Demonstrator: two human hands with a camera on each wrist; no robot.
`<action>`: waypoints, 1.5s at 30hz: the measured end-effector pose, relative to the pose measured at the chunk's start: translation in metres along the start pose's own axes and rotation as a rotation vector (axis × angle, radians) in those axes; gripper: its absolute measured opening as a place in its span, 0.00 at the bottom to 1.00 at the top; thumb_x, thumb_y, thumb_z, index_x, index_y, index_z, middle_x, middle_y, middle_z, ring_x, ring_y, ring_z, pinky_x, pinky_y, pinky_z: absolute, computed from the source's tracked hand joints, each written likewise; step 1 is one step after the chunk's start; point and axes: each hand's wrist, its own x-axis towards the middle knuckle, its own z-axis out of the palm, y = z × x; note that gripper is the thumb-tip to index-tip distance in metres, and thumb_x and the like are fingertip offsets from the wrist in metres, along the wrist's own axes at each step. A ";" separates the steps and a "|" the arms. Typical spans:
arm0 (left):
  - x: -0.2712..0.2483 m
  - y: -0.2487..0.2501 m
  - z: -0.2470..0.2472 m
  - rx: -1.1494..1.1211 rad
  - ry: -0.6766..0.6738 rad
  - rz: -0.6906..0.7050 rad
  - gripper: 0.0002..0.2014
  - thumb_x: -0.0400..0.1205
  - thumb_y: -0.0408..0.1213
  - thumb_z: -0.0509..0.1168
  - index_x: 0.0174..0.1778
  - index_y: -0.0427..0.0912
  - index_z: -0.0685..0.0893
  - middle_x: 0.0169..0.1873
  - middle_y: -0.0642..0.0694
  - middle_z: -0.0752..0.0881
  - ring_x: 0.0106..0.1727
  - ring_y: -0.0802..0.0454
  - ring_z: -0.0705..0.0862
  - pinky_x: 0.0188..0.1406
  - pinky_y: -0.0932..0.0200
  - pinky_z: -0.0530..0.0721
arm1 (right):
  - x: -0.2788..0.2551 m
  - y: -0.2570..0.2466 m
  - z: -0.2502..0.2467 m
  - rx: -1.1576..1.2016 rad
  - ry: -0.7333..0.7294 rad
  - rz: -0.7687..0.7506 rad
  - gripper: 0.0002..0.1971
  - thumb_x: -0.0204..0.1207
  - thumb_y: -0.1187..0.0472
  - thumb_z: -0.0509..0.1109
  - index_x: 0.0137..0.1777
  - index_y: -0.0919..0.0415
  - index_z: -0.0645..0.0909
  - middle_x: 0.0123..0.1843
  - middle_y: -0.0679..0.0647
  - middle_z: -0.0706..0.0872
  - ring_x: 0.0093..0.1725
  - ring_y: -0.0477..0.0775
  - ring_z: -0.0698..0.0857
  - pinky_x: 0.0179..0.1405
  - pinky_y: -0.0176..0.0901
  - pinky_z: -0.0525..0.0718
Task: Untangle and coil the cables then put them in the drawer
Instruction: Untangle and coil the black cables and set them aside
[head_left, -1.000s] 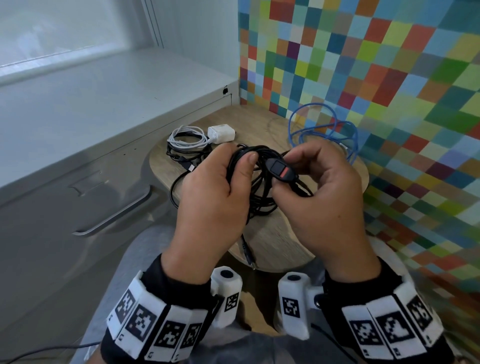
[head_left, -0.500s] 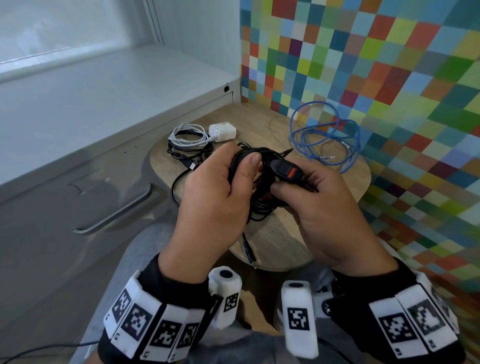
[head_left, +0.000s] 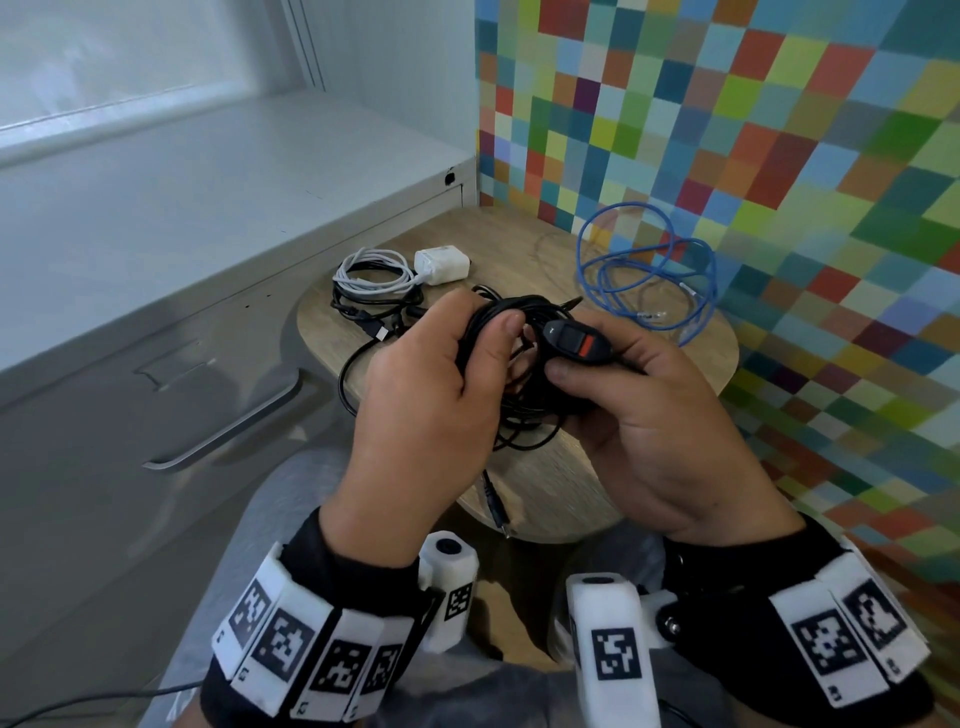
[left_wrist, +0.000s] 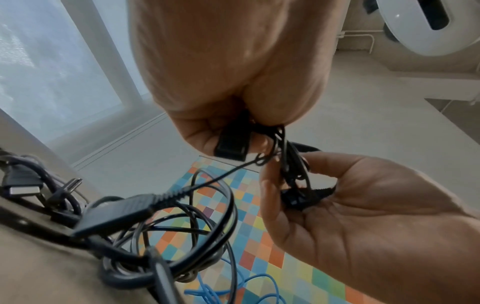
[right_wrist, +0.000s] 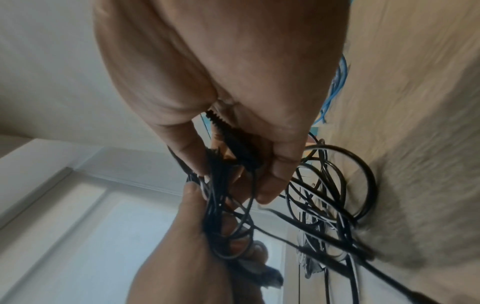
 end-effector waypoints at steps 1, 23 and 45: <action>0.000 -0.001 0.000 0.008 0.000 0.007 0.13 0.89 0.49 0.62 0.46 0.45 0.83 0.32 0.54 0.85 0.36 0.57 0.84 0.33 0.55 0.81 | -0.001 -0.001 0.000 0.024 -0.005 0.021 0.10 0.71 0.71 0.70 0.51 0.62 0.88 0.42 0.59 0.90 0.45 0.54 0.90 0.45 0.43 0.88; -0.001 0.001 0.003 -0.095 0.002 -0.026 0.09 0.89 0.42 0.65 0.45 0.45 0.84 0.34 0.54 0.87 0.38 0.59 0.86 0.34 0.64 0.81 | -0.002 -0.007 -0.001 0.105 0.002 -0.028 0.31 0.76 0.75 0.70 0.78 0.54 0.76 0.42 0.57 0.87 0.41 0.53 0.87 0.48 0.45 0.88; -0.003 0.000 0.007 -0.155 0.072 -0.059 0.11 0.89 0.40 0.66 0.41 0.45 0.84 0.28 0.54 0.83 0.30 0.61 0.80 0.31 0.69 0.75 | -0.002 -0.001 0.004 -0.212 0.177 -0.086 0.14 0.79 0.73 0.73 0.60 0.57 0.82 0.46 0.50 0.94 0.50 0.47 0.92 0.57 0.46 0.89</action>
